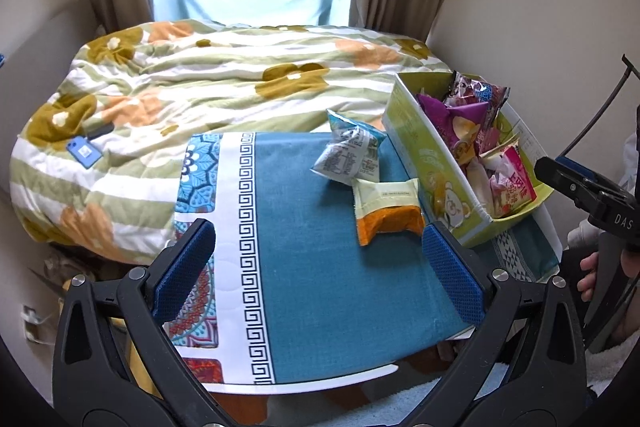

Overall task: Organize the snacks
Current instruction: 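Withdraw both tools from the box toward the last two snack bags, then grasp the blue fish-print bag with the left tool while the right tool grasps the cream-orange bag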

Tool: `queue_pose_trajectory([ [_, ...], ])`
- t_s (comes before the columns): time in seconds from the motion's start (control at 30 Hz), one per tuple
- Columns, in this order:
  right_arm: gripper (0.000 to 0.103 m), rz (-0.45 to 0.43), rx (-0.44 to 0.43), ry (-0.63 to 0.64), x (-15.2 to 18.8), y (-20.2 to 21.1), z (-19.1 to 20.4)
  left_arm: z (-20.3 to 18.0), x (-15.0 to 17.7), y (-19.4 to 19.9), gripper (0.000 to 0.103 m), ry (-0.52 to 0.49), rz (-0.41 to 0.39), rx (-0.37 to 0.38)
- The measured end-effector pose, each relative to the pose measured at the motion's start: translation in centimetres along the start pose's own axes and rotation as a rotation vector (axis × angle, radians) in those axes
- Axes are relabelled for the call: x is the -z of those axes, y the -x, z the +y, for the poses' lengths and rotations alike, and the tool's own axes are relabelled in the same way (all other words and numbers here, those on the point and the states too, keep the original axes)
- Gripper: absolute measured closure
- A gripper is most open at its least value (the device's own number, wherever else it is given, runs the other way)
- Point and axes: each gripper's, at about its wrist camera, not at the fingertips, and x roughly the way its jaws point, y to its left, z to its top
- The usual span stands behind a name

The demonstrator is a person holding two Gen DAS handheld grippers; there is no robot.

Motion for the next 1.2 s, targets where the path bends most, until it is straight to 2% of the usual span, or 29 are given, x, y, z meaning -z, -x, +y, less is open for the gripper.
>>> queue_pose_trajectory([
  [0.23, 0.000, -0.032, 0.054, -0.052, 0.9, -1.1, 4.2, 4.6, -1.8, -1.5, 0.001, -0.049, 0.014, 0.064],
  [0.43, 0.000, -0.047, 0.151, -0.009, 1.9, -2.9, 7.6, 6.1, -4.2, -4.7, 0.001, -0.129, 0.047, 0.137],
  [0.57, 0.000, 0.012, 0.205, -0.016, 3.1, -5.3, 9.0, 5.6, -6.3, -8.1, 0.001, -0.174, 0.077, 0.193],
  [0.7, 0.000, 0.027, 0.208, -0.030, 4.2, -7.4, 9.8, 4.6, -8.0, -12.6, 0.001, -0.185, 0.121, 0.253],
  [0.83, 0.000, 0.038, 0.253, -0.015, 5.4, -9.9, 10.4, 3.2, -9.4, -17.7, 0.001, -0.189, 0.173, 0.297],
  [0.93, 0.000, 0.055, 0.248, -0.042, 6.1, -12.1, 9.7, 1.5, -10.0, -21.7, 0.001, -0.211, 0.214, 0.319],
  [1.2, 0.000, 0.061, 0.307, -0.059, 7.0, -17.0, 8.9, -2.7, -10.5, -30.3, 0.001, -0.285, 0.324, 0.375],
])
